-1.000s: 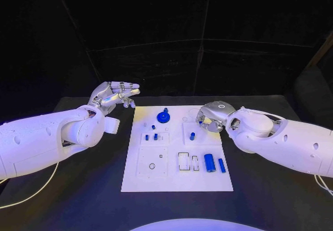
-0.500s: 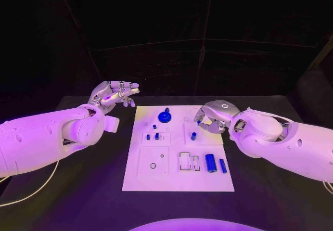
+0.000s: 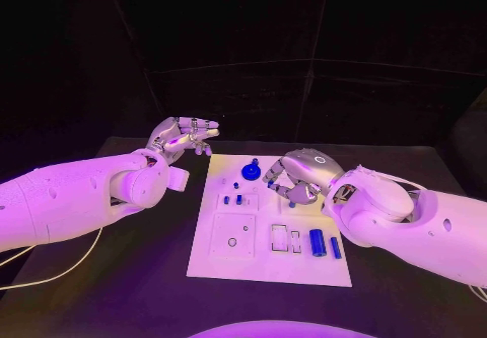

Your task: Assemble the parts on the task board

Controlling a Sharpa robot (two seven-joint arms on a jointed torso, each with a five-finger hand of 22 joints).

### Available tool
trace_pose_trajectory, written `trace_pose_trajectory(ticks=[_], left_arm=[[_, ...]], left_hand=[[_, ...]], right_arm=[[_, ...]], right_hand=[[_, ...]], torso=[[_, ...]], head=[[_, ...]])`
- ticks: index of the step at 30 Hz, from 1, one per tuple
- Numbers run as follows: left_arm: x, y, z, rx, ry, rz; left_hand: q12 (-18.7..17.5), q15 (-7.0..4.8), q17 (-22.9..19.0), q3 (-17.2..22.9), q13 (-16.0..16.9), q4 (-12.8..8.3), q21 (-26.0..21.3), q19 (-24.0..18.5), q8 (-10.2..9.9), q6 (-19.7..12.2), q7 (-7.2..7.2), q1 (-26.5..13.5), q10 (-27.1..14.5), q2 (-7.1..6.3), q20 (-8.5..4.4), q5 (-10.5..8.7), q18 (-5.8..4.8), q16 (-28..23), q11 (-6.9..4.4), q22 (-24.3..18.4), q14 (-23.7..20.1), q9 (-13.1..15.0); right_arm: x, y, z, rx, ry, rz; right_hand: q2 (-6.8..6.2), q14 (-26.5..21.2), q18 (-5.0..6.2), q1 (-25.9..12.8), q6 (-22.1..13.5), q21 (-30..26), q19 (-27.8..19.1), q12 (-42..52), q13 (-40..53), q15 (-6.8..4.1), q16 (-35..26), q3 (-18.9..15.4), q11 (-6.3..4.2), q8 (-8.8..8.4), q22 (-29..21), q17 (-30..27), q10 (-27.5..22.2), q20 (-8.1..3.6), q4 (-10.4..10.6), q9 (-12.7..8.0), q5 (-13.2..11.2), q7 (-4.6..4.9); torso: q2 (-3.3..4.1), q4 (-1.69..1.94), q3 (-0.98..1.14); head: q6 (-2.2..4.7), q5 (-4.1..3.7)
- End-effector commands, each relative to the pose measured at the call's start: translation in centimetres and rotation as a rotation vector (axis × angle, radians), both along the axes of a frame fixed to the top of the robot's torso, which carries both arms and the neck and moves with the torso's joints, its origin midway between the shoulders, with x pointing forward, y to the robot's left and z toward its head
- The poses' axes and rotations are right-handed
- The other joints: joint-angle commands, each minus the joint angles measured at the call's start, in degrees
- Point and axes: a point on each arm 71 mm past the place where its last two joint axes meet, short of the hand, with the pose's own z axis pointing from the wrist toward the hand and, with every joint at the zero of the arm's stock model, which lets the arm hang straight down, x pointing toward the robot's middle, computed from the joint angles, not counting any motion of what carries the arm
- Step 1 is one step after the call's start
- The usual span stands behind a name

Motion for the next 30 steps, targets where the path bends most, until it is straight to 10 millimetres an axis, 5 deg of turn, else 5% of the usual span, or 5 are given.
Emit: trace_pose_trajectory(ticks=[1,10,16,30], left_arm=[[0.0,-0.3,0.1,-0.01,-0.003,-0.014],[0.2,-0.8,0.1,-0.012,-0.005,-0.023],[0.2,-1.2,0.1,-0.014,-0.004,-0.03],[0.3,-1.4,0.0,-0.015,-0.003,-0.035]], left_hand=[[0.37,0.02,-0.04,-0.31,-0.05,-0.18,-0.31,0.41,-0.03,-0.34,-0.1,0.01,-0.22,0.35,0.06,0.33,0.77,-0.37,-0.03,-0.09,-0.26,-0.05],[0.4,0.03,-0.12,-0.31,-0.06,-0.22,-0.35,0.42,-0.03,-0.37,-0.1,0.1,-0.25,0.39,0.06,0.34,0.77,-0.41,-0.03,-0.12,-0.3,-0.05],[0.41,0.04,-0.18,-0.34,-0.06,-0.21,-0.36,0.42,-0.03,-0.38,-0.09,0.08,-0.26,0.39,0.07,0.33,0.77,-0.44,-0.02,-0.13,-0.33,-0.05],[0.43,0.05,-0.15,-0.38,-0.06,-0.17,-0.39,0.42,-0.02,-0.4,-0.07,0.04,-0.28,0.41,0.08,0.32,0.77,-0.42,0.0,-0.16,-0.33,-0.05]], right_arm=[[-0.1,0.9,-0.2,0.046,0.014,0.03],[-1.8,4.1,-4.3,0.064,0.123,0.106],[-1.9,5.1,-5.9,0.045,0.148,0.122],[-1.3,5.2,-7.4,0.001,0.18,0.115]], right_hand=[[-0.34,2.14,-0.74,-0.35,0.28,0.26,0.41,-0.13,0.0,-0.35,0.15,0.18,0.01,0.13,0.02,-0.11,0.35,0.04,-0.22,0.06,0.38,0.08],[-0.4,2.1,-0.69,-0.41,0.11,0.16,0.23,-0.31,-0.05,-0.29,0.08,0.34,0.12,0.0,-0.15,-0.33,0.16,0.06,-0.37,0.0,0.37,0.21],[-0.4,2.09,-0.68,-0.41,0.06,0.15,0.19,-0.36,-0.06,-0.27,0.09,0.39,0.14,-0.04,-0.17,-0.35,0.11,0.07,-0.42,-0.01,0.33,0.23],[-0.38,2.08,-0.69,-0.47,0.0,0.21,0.21,-0.42,-0.07,-0.23,0.13,0.47,0.2,-0.09,-0.11,-0.37,0.05,0.1,-0.46,-0.03,0.24,0.29]], torso=[[0.06,-0.13,-0.04],[0.01,-0.17,0.0],[0.04,0.06,-0.11],[0.01,-0.11,-0.03]], head=[[-0.47,1.89],[-2.06,6.15],[-2.52,6.56],[-3.4,7.21]])
